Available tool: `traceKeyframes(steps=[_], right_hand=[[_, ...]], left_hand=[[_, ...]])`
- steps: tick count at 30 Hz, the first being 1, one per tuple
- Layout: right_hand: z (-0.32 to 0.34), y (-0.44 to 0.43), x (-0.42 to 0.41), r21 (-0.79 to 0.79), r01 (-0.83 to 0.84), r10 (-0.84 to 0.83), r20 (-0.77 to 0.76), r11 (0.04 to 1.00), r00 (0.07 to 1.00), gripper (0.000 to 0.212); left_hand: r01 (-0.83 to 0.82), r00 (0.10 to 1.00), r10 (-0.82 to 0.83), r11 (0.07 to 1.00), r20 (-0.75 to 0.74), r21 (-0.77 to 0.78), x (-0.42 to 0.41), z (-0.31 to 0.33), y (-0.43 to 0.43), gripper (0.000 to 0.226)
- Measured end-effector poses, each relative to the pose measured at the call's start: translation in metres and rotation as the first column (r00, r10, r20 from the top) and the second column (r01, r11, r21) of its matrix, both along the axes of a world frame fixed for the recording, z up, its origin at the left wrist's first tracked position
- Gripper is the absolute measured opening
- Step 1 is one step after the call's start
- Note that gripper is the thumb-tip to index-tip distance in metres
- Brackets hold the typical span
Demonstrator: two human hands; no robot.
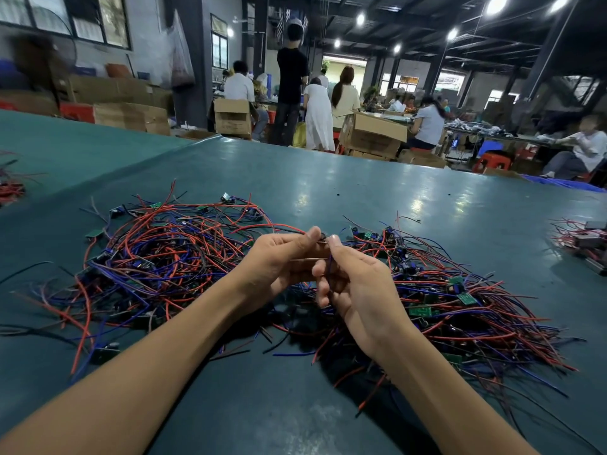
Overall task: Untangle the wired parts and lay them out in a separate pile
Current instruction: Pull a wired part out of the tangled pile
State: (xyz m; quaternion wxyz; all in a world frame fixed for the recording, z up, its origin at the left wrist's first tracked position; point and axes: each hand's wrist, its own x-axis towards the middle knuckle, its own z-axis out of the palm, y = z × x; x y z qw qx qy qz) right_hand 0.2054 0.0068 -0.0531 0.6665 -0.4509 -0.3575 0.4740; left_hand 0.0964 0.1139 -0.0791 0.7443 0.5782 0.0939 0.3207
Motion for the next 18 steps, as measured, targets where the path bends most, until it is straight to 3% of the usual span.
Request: traceKeyframes(steps=[6,12,18], right_hand=[[0.0,-0.0004,0.002,-0.048,-0.141,0.142,0.024,0.989,0.99,0.027],[0.0032,-0.0023,0.0073,-0.035,-0.342,0.325,-0.23,0.939,0.917,0.03],[0.0043,-0.0025,0.0056,-0.051,-0.314,0.302,-0.168,0.948,0.939,0.022]], left_hand=[[0.041,0.997,-0.034,0.992,0.063,-0.12,-0.0023,0.0042,0.0011,0.042],[0.238,0.971,-0.235,0.959,0.04,-0.156,-0.008,0.0077,0.0024,0.042],[0.26,0.966,-0.254,0.952,0.053,-0.16,-0.0075,0.0105,-0.001,0.053]])
